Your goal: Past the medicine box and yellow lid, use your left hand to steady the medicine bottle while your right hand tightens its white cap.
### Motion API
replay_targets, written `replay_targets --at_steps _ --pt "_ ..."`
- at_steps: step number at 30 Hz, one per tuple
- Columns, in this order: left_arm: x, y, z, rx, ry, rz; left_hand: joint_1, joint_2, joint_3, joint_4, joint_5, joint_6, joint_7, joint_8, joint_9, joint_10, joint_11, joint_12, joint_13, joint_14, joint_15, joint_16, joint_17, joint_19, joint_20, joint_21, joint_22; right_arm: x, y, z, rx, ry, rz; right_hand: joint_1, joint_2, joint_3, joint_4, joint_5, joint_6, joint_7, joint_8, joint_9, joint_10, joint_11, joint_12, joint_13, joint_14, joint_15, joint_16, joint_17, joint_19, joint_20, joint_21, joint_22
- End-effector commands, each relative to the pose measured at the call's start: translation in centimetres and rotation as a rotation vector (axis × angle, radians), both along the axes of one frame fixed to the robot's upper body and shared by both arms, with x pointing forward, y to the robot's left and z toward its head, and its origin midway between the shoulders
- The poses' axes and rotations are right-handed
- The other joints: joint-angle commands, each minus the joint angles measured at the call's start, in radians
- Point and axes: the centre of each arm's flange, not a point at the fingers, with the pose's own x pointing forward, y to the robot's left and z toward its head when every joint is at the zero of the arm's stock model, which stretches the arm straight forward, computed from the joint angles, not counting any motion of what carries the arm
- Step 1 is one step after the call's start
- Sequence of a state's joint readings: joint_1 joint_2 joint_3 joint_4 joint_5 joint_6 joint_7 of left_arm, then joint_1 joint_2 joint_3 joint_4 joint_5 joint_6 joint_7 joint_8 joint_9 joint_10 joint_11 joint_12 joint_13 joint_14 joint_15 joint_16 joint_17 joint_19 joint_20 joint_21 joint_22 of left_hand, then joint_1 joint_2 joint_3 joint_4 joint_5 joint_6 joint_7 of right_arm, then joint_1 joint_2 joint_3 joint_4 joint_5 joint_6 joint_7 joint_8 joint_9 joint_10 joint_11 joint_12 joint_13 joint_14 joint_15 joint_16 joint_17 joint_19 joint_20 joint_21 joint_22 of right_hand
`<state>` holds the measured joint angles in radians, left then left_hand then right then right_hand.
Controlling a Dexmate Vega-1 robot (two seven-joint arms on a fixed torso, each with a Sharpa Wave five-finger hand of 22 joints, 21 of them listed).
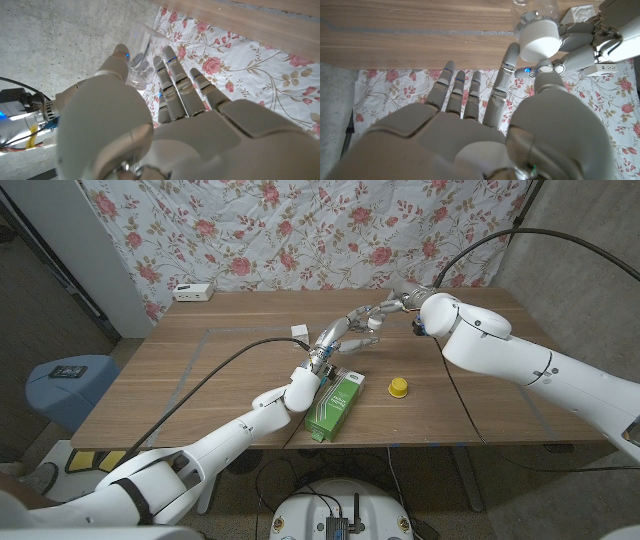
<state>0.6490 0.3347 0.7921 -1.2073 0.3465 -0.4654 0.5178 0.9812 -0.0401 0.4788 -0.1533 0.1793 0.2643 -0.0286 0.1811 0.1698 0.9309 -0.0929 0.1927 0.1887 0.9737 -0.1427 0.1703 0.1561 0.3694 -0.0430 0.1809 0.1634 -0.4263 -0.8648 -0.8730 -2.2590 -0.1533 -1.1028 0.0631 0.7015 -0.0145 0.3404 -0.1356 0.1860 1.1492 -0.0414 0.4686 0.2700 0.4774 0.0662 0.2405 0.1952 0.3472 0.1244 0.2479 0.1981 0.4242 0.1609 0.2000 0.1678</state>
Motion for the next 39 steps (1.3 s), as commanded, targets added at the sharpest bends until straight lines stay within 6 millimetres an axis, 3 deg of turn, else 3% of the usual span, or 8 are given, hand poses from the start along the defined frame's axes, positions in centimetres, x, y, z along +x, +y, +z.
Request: replay_targets --at_steps 1,16,27,34,39 --pt "-0.2 0.0 -0.1 -0.002 -0.005 -0.003 0.001 0.011 0.002 0.005 0.009 0.003 -0.007 0.005 0.005 0.082 -0.075 0.003 0.003 -0.002 -0.064 0.002 0.004 -0.005 -0.119 0.004 0.003 -0.3 0.6 -0.2 -0.012 -0.01 -0.017 0.003 -0.008 -0.004 -0.004 0.001 0.009 -0.002 0.009 0.004 0.013 0.003 0.004 0.003 0.013 -0.002 0.005 0.002 0.008 0.002 0.002 0.003" --pt "-0.3 0.0 -0.3 -0.003 -0.003 -0.004 0.001 0.012 0.002 0.005 0.009 0.005 -0.006 0.005 0.005 0.083 -0.075 0.004 0.003 0.0 -0.064 0.004 0.005 -0.005 -0.118 0.004 0.003 -1.1 0.2 -0.2 -0.003 -0.047 -0.008 -0.04 -0.016 -0.021 0.008 -0.001 -0.106 0.012 -0.036 0.001 -0.017 0.006 -0.026 0.003 -0.003 0.009 -0.009 0.004 -0.009 0.009 -0.009 0.003" --pt "-0.4 0.1 -0.4 -0.004 0.004 0.003 0.002 0.013 0.002 0.005 0.009 0.005 -0.005 0.005 0.005 0.084 -0.075 0.004 0.003 0.003 -0.065 0.005 0.006 -0.006 -0.118 0.004 0.002 -1.6 0.0 0.0 -0.01 -0.047 0.022 -0.096 -0.016 -0.04 0.024 0.0 -0.223 0.031 -0.078 0.009 -0.065 0.028 -0.047 0.005 -0.032 0.027 -0.027 0.006 -0.035 0.02 -0.015 0.004" --pt "-0.4 0.4 -0.2 -0.006 -0.001 0.016 0.002 0.012 0.002 0.004 0.009 0.006 -0.006 0.005 0.005 0.086 -0.08 0.005 0.003 0.002 -0.066 0.004 0.005 -0.005 -0.119 0.004 0.002 -2.1 -0.1 0.1 -0.031 -0.038 0.047 -0.118 -0.019 -0.048 0.026 0.0 -0.3 0.036 -0.111 0.01 -0.106 0.043 -0.056 0.006 -0.056 0.041 -0.039 0.006 -0.054 0.025 -0.017 0.003" --pt "-0.4 0.6 -0.1 -0.008 0.001 0.024 0.003 0.012 0.002 0.004 0.009 0.005 -0.004 0.005 0.005 0.084 -0.082 0.004 0.003 0.001 -0.066 0.004 0.005 -0.005 -0.119 0.004 0.002 -2.2 -0.1 0.3 -0.048 -0.02 0.063 -0.127 -0.017 -0.051 0.021 0.001 -0.386 0.048 -0.147 0.011 -0.149 0.054 -0.06 0.007 -0.086 0.047 -0.048 0.005 -0.072 0.027 -0.017 0.003"
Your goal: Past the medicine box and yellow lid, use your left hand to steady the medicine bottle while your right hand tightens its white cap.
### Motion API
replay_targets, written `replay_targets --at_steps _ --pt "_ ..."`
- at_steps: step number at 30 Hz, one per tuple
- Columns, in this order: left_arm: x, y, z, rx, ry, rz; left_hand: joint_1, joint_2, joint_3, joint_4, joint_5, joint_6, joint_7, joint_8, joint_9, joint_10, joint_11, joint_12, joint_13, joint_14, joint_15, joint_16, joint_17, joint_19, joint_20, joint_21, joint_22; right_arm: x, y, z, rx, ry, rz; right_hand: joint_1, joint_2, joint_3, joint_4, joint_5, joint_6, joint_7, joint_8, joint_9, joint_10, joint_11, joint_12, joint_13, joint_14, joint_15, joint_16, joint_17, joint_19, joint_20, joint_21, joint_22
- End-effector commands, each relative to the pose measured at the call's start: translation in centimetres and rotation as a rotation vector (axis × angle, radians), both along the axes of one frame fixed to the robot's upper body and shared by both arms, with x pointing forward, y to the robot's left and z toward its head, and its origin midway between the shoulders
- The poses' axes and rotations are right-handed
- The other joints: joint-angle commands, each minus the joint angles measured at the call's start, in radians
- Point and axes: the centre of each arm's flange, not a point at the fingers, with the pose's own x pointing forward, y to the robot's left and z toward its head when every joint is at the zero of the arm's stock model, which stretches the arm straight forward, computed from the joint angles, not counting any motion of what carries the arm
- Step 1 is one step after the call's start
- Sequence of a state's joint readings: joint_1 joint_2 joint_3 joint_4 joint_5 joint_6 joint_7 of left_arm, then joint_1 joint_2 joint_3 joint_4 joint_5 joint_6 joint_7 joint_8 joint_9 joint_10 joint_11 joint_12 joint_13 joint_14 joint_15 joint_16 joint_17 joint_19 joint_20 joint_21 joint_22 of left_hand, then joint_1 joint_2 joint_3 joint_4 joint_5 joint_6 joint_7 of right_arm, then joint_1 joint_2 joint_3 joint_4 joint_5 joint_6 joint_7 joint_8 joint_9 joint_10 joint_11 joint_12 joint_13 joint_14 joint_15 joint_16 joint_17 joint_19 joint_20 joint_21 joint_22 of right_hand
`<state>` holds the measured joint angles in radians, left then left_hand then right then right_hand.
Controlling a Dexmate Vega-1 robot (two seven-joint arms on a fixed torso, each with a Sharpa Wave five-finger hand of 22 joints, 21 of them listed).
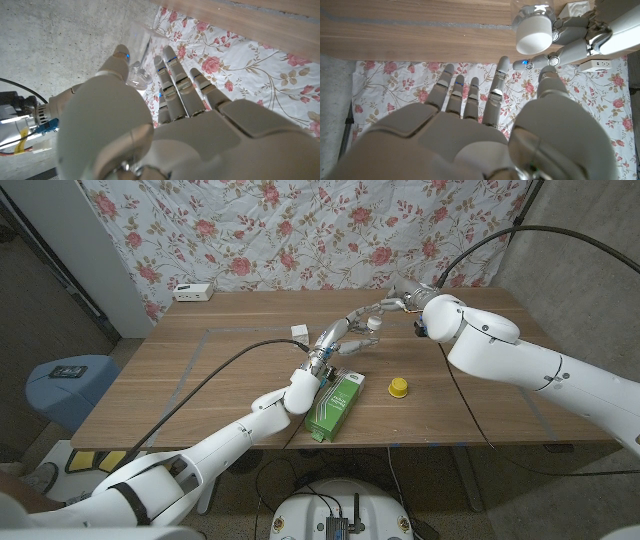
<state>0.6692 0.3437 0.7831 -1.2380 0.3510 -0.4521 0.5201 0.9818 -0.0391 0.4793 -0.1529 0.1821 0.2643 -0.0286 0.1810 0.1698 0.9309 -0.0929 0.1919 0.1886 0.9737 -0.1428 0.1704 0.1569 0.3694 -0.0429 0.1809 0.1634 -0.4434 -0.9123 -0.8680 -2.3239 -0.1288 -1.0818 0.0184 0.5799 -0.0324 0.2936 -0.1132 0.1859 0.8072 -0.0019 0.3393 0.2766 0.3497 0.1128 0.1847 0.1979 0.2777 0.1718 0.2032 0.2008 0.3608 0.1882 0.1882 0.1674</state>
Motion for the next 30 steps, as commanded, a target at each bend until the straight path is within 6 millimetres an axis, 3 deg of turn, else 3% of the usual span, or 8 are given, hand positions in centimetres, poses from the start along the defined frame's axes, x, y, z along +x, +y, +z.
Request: replay_targets --at_steps 1,18,30 --pt "0.08 0.49 0.19 -0.001 0.002 0.02 0.002 0.011 0.002 0.003 0.006 0.005 -0.004 0.005 0.005 0.084 -0.081 0.005 0.003 0.001 -0.066 0.003 0.004 -0.005 -0.119 0.004 0.002 -0.61 -0.25 0.4 -0.035 0.022 0.033 -0.006 0.001 -0.004 -0.002 0.001 -0.053 0.008 -0.022 0.005 -0.026 0.009 -0.004 0.004 -0.02 0.002 -0.005 0.002 -0.013 0.0 -0.007 0.003" --pt "0.08 0.64 0.76 0.001 -0.013 0.03 0.002 0.01 0.0 0.004 0.006 0.005 -0.004 0.005 0.005 0.086 -0.078 0.005 0.003 0.003 -0.065 0.005 0.005 -0.006 -0.119 0.004 0.002 -0.89 -0.13 0.73 -0.083 0.063 0.078 0.007 0.007 0.004 -0.023 0.004 -0.19 0.027 -0.092 -0.005 -0.122 0.031 -0.005 0.005 -0.09 0.024 -0.017 -0.002 -0.059 0.01 -0.008 0.003" --pt "0.33 0.57 0.94 0.009 -0.007 0.03 0.001 0.01 0.0 0.004 0.006 0.004 -0.004 0.004 0.005 0.085 -0.078 0.005 0.003 0.001 -0.065 0.003 0.004 -0.005 -0.118 0.004 0.002 -0.47 0.05 1.12 -0.124 0.103 0.095 0.016 0.005 0.009 -0.032 0.004 -0.252 0.026 -0.124 -0.013 -0.168 0.033 -0.005 0.005 -0.127 0.036 -0.019 -0.003 -0.085 0.012 -0.009 0.002"
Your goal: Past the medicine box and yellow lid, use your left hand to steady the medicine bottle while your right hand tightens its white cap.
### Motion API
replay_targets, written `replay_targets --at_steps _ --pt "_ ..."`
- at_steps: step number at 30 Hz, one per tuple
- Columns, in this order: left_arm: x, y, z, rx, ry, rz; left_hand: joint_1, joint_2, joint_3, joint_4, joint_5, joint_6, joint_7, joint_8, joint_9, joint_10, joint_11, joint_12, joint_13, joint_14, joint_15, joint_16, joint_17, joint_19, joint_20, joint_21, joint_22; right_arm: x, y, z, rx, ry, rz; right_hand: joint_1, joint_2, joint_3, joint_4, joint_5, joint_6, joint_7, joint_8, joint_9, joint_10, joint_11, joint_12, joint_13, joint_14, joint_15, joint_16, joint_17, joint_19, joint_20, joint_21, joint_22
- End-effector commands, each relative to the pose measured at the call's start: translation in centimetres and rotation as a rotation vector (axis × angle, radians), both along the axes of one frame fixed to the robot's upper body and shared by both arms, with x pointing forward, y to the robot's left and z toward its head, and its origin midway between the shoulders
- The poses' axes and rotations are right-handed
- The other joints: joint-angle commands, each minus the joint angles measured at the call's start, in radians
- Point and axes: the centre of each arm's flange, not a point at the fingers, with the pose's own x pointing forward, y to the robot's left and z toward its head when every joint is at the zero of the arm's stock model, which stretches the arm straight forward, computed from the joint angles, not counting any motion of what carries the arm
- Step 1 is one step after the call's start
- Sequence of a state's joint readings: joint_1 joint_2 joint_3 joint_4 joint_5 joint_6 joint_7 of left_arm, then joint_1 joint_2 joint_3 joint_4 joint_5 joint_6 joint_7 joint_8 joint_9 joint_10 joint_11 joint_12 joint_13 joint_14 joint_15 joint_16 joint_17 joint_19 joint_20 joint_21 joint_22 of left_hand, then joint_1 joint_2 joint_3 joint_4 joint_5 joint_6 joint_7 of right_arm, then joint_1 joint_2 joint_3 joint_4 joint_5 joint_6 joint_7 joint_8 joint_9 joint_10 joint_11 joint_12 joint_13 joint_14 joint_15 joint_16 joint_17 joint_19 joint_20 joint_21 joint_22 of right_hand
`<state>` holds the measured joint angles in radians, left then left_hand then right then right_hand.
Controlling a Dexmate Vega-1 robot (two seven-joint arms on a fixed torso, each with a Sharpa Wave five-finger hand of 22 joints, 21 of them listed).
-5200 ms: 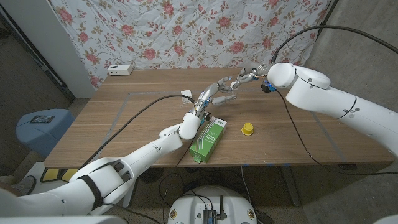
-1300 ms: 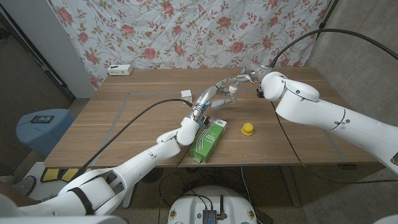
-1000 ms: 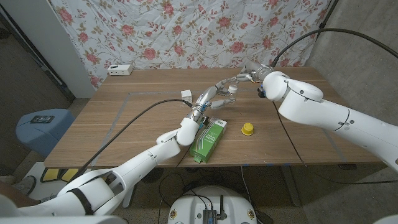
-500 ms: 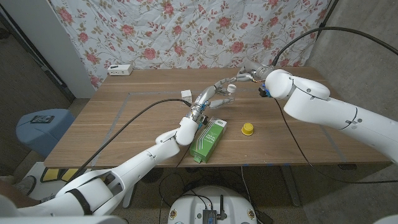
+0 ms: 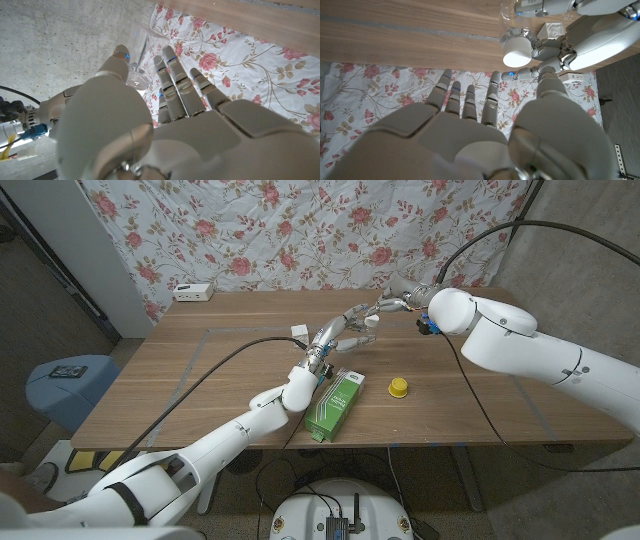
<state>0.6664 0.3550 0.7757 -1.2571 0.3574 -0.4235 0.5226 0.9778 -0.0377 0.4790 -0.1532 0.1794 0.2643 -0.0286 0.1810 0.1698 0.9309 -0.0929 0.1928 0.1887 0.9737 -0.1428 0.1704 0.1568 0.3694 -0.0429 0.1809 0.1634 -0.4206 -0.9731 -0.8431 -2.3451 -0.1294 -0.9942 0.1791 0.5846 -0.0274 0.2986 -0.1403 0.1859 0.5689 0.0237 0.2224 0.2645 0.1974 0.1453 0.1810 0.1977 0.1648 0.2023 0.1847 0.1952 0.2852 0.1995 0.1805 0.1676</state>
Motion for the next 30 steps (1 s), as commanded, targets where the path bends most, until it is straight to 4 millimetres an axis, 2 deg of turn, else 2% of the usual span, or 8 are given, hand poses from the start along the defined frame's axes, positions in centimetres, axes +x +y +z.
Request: replay_targets --at_steps 1,8,16,30 --pt "0.2 0.0 0.3 0.008 0.003 0.003 0.005 0.01 0.001 0.005 0.009 0.004 -0.005 0.004 0.005 0.086 -0.077 0.004 0.003 0.002 -0.065 0.003 0.004 -0.005 -0.118 0.004 0.002 0.4 0.1 0.3 -0.044 0.04 0.017 0.015 0.0 0.005 -0.007 0.004 -0.028 0.0 -0.013 -0.002 -0.022 0.0 0.0 0.005 -0.017 0.006 0.001 0.002 -0.014 0.0 -0.001 0.002" --pt "0.4 -0.1 0.4 0.014 0.014 0.004 0.006 0.009 0.001 0.004 0.009 0.004 -0.006 0.004 0.005 0.087 -0.077 0.004 0.003 0.002 -0.066 0.004 0.004 -0.004 -0.119 0.005 0.002 0.9 0.3 0.4 -0.068 0.078 0.02 0.038 0.005 0.017 -0.017 0.007 -0.071 0.008 -0.028 -0.008 -0.058 0.007 -0.001 0.005 -0.049 0.009 -0.002 0.002 -0.031 0.006 -0.001 0.002" --pt "0.7 -0.2 0.5 0.017 0.017 0.004 0.006 0.009 0.001 0.004 0.009 0.004 -0.004 0.004 0.005 0.087 -0.08 0.004 0.003 0.002 -0.065 0.003 0.004 -0.005 -0.118 0.004 0.002 1.3 0.3 0.3 -0.076 0.101 0.013 0.063 0.008 0.029 -0.025 0.009 -0.104 0.011 -0.034 -0.012 -0.086 0.008 -0.001 0.004 -0.068 0.009 -0.001 0.001 -0.044 0.008 -0.001 0.002" --pt "1.0 -0.2 0.5 0.014 0.025 0.003 0.005 0.009 0.0 0.004 0.009 0.003 -0.007 0.004 0.005 0.087 -0.077 0.004 0.003 0.002 -0.065 0.003 0.004 -0.005 -0.118 0.004 0.002 2.1 0.1 0.0 -0.06 0.079 -0.009 0.097 0.014 0.045 -0.03 0.008 -0.055 -0.015 -0.009 -0.014 -0.072 0.002 0.014 0.004 -0.059 0.006 0.01 0.0 -0.035 -0.001 0.007 0.002"
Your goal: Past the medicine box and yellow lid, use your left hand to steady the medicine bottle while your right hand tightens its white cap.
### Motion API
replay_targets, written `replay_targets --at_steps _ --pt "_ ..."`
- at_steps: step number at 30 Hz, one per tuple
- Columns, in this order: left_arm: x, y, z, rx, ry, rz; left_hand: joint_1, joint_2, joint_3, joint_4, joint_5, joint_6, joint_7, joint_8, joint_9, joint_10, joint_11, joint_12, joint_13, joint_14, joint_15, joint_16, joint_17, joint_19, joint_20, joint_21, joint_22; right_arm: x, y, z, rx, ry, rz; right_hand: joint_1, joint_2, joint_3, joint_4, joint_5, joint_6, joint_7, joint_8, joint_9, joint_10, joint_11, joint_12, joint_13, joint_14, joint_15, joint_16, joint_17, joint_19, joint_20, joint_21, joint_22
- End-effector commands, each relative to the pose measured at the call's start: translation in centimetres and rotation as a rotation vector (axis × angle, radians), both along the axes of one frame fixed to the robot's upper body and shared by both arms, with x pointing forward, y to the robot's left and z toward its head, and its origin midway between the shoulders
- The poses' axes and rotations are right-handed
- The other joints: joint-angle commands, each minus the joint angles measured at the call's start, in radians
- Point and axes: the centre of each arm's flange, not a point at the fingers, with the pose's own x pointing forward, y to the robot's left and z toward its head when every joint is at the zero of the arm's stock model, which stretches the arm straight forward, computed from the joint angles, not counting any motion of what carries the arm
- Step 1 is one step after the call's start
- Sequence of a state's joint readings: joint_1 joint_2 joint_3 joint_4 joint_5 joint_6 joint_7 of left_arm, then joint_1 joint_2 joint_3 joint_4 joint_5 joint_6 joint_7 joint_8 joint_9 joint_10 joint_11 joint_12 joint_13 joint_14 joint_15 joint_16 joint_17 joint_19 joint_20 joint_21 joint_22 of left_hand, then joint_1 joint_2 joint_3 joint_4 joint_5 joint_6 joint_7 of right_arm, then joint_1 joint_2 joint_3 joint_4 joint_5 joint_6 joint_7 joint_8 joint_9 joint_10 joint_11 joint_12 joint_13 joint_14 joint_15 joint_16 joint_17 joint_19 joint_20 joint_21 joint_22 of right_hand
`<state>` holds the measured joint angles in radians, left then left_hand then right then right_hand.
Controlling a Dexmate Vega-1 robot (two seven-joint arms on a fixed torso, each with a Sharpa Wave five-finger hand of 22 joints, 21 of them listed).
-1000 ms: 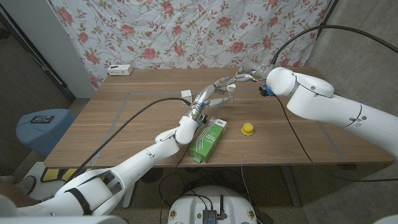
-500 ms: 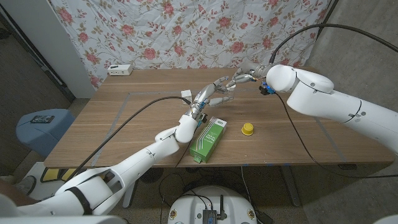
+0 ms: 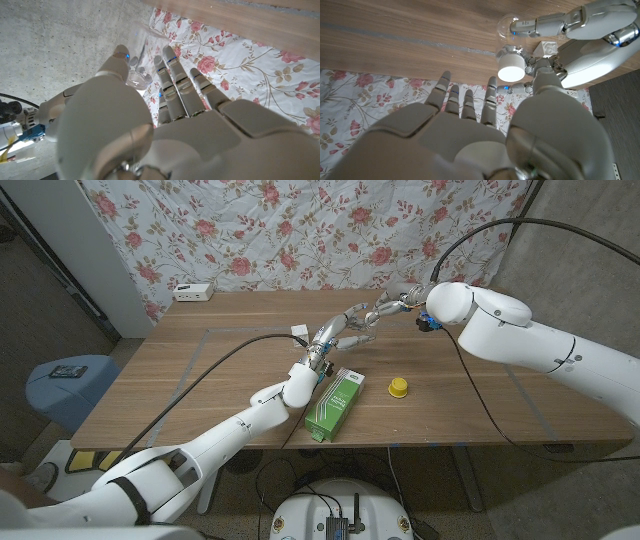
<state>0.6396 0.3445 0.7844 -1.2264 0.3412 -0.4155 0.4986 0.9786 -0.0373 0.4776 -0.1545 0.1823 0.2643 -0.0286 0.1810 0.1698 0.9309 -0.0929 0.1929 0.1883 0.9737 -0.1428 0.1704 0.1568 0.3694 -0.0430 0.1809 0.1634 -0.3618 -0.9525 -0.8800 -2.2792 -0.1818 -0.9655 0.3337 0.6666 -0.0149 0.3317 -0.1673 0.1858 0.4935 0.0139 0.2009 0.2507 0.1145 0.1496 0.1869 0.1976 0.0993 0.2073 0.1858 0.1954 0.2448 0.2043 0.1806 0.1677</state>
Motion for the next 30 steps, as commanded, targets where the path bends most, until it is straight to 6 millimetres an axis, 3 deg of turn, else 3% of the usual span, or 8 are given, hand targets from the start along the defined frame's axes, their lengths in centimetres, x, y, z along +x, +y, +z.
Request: replay_targets --at_steps 1,18,30 --pt "0.23 -0.02 0.04 0.0 0.005 -0.002 0.005 0.009 0.002 0.005 0.006 0.003 -0.007 0.004 0.005 0.087 -0.077 0.004 0.003 0.002 -0.065 0.003 0.004 -0.004 -0.118 0.005 0.002 0.71 -0.04 -0.29 0.006 -0.007 -0.015 0.021 0.003 0.015 -0.003 0.008 0.03 -0.01 0.017 0.0 0.013 -0.003 0.01 0.004 0.01 -0.003 0.01 0.0 0.008 -0.006 0.008 0.002" --pt "0.43 0.05 0.06 -0.001 0.008 -0.001 0.005 0.009 0.002 0.005 0.006 0.003 -0.008 0.004 0.005 0.086 -0.078 0.004 0.003 0.003 -0.065 0.004 0.004 -0.005 -0.118 0.004 0.002 1.34 0.02 -0.3 0.025 -0.026 -0.02 0.065 0.012 0.035 -0.004 0.004 0.101 -0.036 0.048 0.005 0.039 -0.011 0.02 0.003 0.029 -0.011 0.018 -0.002 0.028 -0.018 0.013 0.001" --pt "0.52 -0.02 0.0 -0.003 0.01 -0.003 0.004 0.01 0.002 0.006 0.006 0.003 -0.008 0.005 0.005 0.087 -0.076 0.004 0.003 0.003 -0.065 0.003 0.004 -0.005 -0.118 0.004 0.002 1.39 0.06 -0.31 0.03 -0.045 -0.026 0.09 0.005 0.042 -0.002 -0.002 0.19 -0.054 0.087 0.014 0.068 -0.023 0.025 0.003 0.049 -0.022 0.023 -0.003 0.04 -0.021 0.014 0.002"
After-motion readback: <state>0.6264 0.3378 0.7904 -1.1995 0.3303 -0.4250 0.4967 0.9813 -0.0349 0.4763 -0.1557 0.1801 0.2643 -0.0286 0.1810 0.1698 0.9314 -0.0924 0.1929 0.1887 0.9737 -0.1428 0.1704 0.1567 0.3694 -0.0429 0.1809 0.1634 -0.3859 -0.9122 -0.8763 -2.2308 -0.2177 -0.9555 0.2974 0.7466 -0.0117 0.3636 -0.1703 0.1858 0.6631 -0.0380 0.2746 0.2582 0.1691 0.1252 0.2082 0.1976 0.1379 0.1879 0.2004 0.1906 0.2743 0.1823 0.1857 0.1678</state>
